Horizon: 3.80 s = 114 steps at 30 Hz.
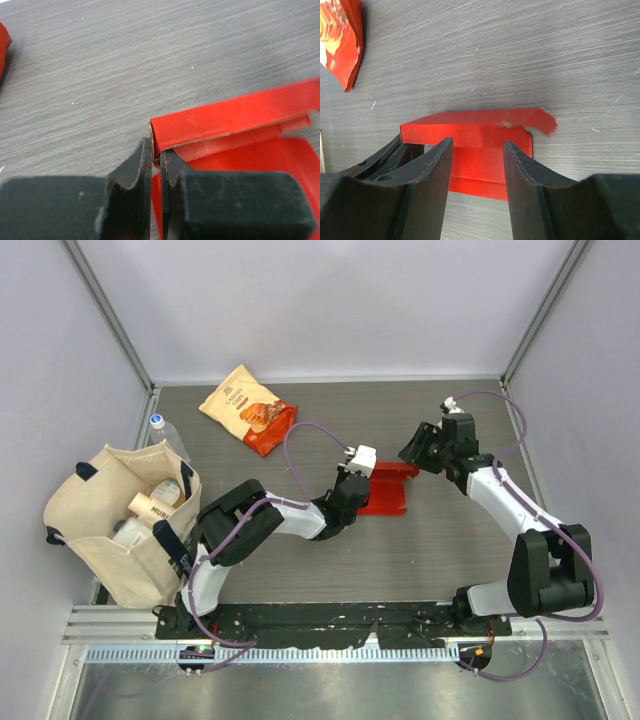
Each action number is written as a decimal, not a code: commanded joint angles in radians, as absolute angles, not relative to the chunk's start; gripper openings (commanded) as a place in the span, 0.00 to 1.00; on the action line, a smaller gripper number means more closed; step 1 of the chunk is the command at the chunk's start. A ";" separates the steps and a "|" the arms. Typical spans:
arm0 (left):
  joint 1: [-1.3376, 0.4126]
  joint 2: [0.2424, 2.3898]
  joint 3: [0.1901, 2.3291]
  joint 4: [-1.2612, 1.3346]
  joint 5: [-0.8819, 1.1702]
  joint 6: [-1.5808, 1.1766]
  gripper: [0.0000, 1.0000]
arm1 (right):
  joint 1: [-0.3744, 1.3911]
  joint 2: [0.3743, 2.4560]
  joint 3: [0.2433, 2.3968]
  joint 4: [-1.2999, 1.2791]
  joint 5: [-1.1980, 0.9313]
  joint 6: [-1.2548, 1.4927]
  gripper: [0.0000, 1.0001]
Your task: Fold the paper box
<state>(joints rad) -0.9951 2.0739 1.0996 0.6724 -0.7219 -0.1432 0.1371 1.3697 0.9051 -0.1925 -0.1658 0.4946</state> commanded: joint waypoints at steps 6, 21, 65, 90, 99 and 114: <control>-1.003 2.068 1.108 0.761 -0.796 -0.110 0.00 | 0.204 1.401 0.968 -0.250 -0.089 0.448 0.46; -1.005 2.046 1.083 0.692 -0.859 -0.216 0.00 | 0.206 1.408 0.943 -0.235 -0.138 0.480 0.48; -1.012 2.002 1.077 0.522 -0.759 -0.348 0.00 | 0.187 1.491 0.940 -0.149 -0.221 0.404 0.47; -1.012 1.993 1.051 0.508 -0.727 -0.357 0.00 | 0.086 1.588 0.746 0.397 -0.581 0.818 0.31; -1.011 1.983 1.048 0.495 -0.719 -0.376 0.00 | 0.048 1.618 0.674 0.547 -0.620 0.929 0.01; -1.006 1.990 1.092 0.368 -0.790 -0.448 0.00 | 0.051 1.399 0.681 0.049 -0.232 0.528 0.41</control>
